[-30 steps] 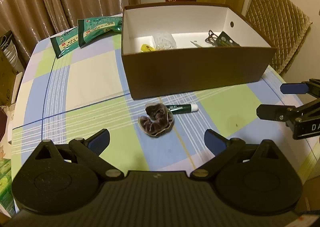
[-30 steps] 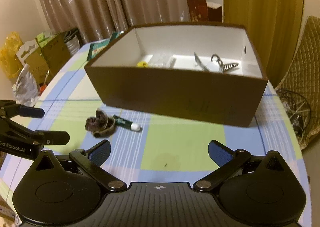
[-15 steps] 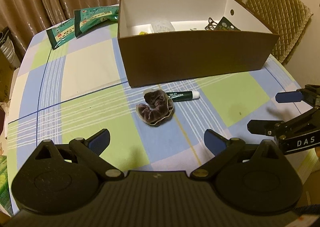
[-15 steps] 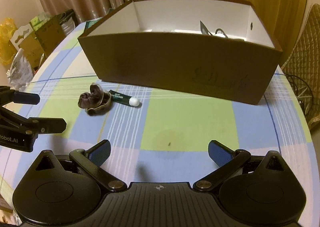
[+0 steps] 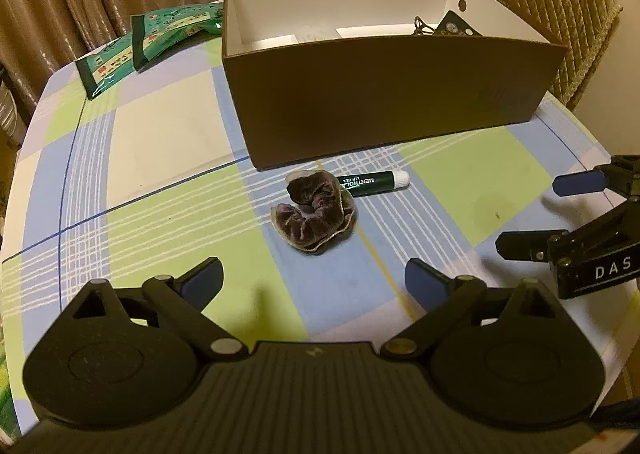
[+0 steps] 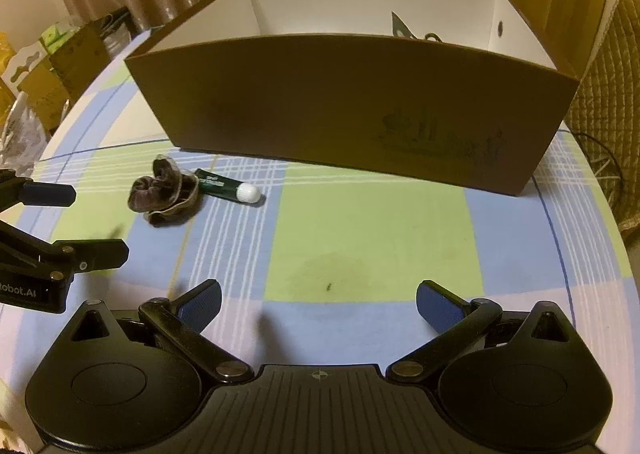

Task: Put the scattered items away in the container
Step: 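Move both tools toward the brown scrunchie and green lip gel tube, then grasp the brown scrunchie with the left tool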

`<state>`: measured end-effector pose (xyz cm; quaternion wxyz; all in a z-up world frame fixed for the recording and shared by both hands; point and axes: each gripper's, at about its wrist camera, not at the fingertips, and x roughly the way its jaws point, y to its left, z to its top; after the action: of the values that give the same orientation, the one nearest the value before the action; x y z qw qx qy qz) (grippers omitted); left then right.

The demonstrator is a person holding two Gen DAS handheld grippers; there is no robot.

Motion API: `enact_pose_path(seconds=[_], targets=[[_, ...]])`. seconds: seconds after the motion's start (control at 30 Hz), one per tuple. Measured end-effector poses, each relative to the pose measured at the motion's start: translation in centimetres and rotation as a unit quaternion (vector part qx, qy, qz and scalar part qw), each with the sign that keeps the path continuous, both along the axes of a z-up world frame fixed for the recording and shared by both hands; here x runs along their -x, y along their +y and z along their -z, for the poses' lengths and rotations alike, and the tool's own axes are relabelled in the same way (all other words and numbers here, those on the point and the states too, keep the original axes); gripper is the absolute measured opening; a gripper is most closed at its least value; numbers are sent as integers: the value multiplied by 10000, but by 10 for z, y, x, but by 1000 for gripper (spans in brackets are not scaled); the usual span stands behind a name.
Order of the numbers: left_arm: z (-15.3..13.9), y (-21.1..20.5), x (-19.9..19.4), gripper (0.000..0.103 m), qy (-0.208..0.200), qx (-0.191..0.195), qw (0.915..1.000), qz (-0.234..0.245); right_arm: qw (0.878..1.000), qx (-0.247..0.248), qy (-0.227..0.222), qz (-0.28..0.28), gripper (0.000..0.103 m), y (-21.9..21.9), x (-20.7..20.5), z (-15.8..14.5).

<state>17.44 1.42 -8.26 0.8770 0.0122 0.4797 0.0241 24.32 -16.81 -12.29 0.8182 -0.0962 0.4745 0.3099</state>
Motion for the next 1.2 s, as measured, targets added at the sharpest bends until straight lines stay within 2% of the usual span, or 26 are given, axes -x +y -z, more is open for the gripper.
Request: enact_pose_path(seconds=[0.43, 0.53, 0.7, 0.93, 1.03, 1.2], targets=[[16, 8, -34, 91, -112, -141, 9989, 438, 9997, 125, 63, 196, 101, 5, -18, 9], [22, 7, -42, 82, -90, -182, 9982, 570, 9996, 124, 75, 247, 101, 5, -20, 10], [31, 7, -51, 75, -36, -144, 9971, 743, 9994, 97, 99, 322, 101, 7, -23, 12], [39, 15, -50, 34, -11, 33, 9968, 805, 9998, -124, 65, 110, 101, 17, -24, 9], [38, 23, -43, 29, -73, 59, 9973, 726, 9997, -218, 6, -77, 101, 26, -23, 9], [37, 48, -33, 28, -19, 146, 9994, 314, 9979, -355, -151, -519, 101, 44, -21, 13]])
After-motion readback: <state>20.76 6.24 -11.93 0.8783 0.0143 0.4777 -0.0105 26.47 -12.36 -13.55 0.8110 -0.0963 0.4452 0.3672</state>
